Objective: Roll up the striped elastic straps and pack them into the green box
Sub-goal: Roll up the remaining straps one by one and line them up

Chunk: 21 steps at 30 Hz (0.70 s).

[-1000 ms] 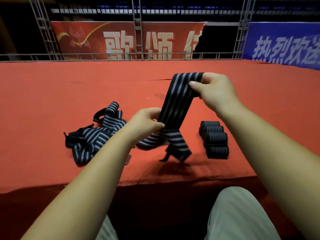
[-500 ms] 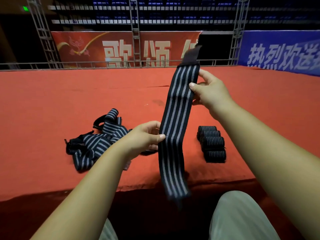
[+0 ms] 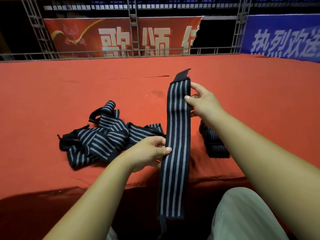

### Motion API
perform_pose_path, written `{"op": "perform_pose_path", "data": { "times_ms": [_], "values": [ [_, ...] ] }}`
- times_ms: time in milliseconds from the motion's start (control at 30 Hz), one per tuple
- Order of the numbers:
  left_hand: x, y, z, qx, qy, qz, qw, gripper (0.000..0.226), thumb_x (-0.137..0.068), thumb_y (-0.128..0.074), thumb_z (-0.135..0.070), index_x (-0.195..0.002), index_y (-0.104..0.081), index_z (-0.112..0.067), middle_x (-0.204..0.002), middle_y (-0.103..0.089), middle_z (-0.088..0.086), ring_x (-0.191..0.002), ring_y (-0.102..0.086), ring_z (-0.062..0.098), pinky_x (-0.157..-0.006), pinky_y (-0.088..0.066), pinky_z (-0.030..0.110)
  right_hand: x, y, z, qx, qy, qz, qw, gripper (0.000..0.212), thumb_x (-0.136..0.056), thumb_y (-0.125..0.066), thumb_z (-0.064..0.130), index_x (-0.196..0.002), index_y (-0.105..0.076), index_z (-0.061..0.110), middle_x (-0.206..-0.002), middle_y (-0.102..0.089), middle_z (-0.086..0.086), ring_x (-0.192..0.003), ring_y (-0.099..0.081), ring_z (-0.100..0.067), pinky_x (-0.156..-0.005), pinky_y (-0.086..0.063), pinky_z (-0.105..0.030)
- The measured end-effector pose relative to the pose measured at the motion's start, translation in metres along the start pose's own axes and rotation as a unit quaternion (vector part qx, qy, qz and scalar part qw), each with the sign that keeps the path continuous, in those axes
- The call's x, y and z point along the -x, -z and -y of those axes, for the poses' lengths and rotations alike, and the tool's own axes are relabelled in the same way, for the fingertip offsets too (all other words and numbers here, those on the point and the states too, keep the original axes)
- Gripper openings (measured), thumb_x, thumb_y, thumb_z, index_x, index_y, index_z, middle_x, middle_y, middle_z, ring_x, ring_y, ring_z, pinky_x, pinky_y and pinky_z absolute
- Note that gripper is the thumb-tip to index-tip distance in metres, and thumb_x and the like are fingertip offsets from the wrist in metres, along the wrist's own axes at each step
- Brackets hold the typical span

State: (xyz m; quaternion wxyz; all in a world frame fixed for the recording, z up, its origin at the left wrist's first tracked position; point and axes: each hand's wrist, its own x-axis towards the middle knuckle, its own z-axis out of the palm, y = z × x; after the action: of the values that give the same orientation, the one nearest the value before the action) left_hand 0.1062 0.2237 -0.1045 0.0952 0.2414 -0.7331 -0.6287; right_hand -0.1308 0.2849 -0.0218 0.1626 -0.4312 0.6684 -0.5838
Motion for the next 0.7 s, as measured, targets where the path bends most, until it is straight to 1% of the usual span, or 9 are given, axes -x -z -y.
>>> {"op": "perform_pose_path", "data": {
  "times_ms": [67, 133, 267, 367, 400, 467, 567, 600, 700],
  "values": [
    [-0.014, -0.003, 0.012, -0.043, 0.015, -0.041, 0.998, 0.022, -0.107, -0.066, -0.013, -0.119, -0.062, 0.005, -0.089, -0.066, 0.006, -0.076, -0.070, 0.014, -0.074, -0.065, 0.039, -0.008, -0.006, -0.020, 0.014, -0.019, 0.007, 1.000, 0.052, -0.107, -0.059, 0.006, -0.149, -0.059, 0.037, -0.090, -0.062, -0.010, -0.081, -0.067, -0.024, -0.060, -0.062, -0.039],
    [-0.031, -0.007, 0.024, -0.077, 0.028, -0.077, 0.994, 0.022, -0.104, -0.069, -0.010, -0.115, -0.062, 0.007, -0.085, -0.063, 0.007, -0.069, -0.069, 0.013, -0.078, -0.068, 0.046, -0.018, -0.013, -0.043, 0.036, -0.040, 0.012, 0.998, 0.051, -0.107, -0.057, 0.006, -0.148, -0.059, 0.037, -0.089, -0.062, -0.008, -0.081, -0.067, -0.023, -0.057, -0.058, -0.032],
    [-0.065, -0.005, 0.041, -0.263, 0.037, -0.117, 0.957, 0.023, -0.095, -0.080, -0.024, -0.105, -0.072, -0.005, -0.092, -0.077, 0.009, -0.075, -0.072, 0.018, -0.073, -0.062, 0.035, -0.038, -0.027, -0.084, 0.075, -0.081, 0.019, 0.994, 0.050, -0.107, -0.052, 0.002, -0.143, -0.062, 0.035, -0.081, -0.062, -0.002, -0.072, -0.063, -0.019, -0.058, -0.056, -0.033],
    [-0.083, -0.001, 0.048, -0.299, 0.041, -0.119, 0.946, 0.020, -0.093, -0.082, -0.029, -0.097, -0.073, -0.011, -0.085, -0.078, 0.006, -0.071, -0.073, 0.016, -0.066, -0.053, 0.029, -0.055, -0.038, -0.104, 0.104, -0.087, 0.015, 0.991, 0.047, -0.106, -0.052, 0.001, -0.133, -0.063, 0.038, -0.084, -0.063, -0.002, -0.074, -0.062, -0.022, -0.065, -0.054, -0.029],
    [-0.090, -0.001, 0.050, -0.312, 0.034, -0.129, 0.941, 0.022, -0.093, -0.082, -0.031, -0.096, -0.073, -0.011, -0.085, -0.076, 0.005, -0.075, -0.072, 0.018, -0.067, -0.051, 0.030, -0.060, -0.040, -0.108, 0.112, -0.090, 0.009, 0.990, 0.046, -0.106, -0.051, 0.001, -0.131, -0.063, 0.037, -0.087, -0.066, -0.003, -0.075, -0.063, -0.023, -0.063, -0.053, -0.027],
    [-0.101, -0.001, 0.052, -0.341, 0.024, -0.152, 0.927, 0.026, -0.091, -0.083, -0.036, -0.102, -0.074, -0.014, -0.090, -0.072, -0.001, -0.087, -0.069, 0.019, -0.075, -0.048, 0.033, -0.071, -0.045, -0.119, 0.135, -0.103, 0.000, 0.985, 0.049, -0.103, -0.051, 0.001, -0.139, -0.063, 0.033, -0.105, -0.074, -0.008, -0.084, -0.069, -0.029, -0.066, -0.054, -0.033],
    [-0.112, -0.002, 0.056, -0.348, 0.032, -0.175, 0.921, 0.039, -0.087, -0.086, -0.046, -0.118, -0.072, -0.027, -0.099, -0.069, -0.009, -0.098, -0.066, 0.016, -0.085, -0.050, 0.032, -0.083, -0.050, -0.131, 0.248, -0.165, 0.022, 0.954, 0.056, -0.102, -0.051, 0.005, -0.158, -0.048, 0.017, -0.145, -0.064, -0.017, -0.122, -0.066, -0.034, -0.096, -0.053, -0.035],
    [-0.114, -0.002, 0.057, -0.351, 0.037, -0.179, 0.919, 0.043, -0.086, -0.087, -0.048, -0.120, -0.071, -0.029, -0.101, -0.068, -0.009, -0.100, -0.065, 0.016, -0.088, -0.052, 0.033, -0.085, -0.052, -0.133, 0.293, -0.187, 0.026, 0.937, 0.051, -0.103, -0.051, 0.006, -0.154, -0.050, 0.007, -0.149, -0.061, -0.020, -0.129, -0.062, -0.036, -0.100, -0.051, -0.036],
    [-0.113, -0.002, 0.058, -0.358, 0.039, -0.182, 0.915, 0.047, -0.086, -0.086, -0.050, -0.124, -0.069, -0.028, -0.106, -0.068, -0.009, -0.106, -0.066, 0.017, -0.090, -0.052, 0.034, -0.081, -0.056, -0.129, 0.366, -0.205, 0.047, 0.906, 0.024, -0.104, -0.049, 0.004, -0.120, -0.065, -0.002, -0.129, -0.070, -0.026, -0.114, -0.067, -0.041, -0.079, -0.046, -0.035]
  ]
}}
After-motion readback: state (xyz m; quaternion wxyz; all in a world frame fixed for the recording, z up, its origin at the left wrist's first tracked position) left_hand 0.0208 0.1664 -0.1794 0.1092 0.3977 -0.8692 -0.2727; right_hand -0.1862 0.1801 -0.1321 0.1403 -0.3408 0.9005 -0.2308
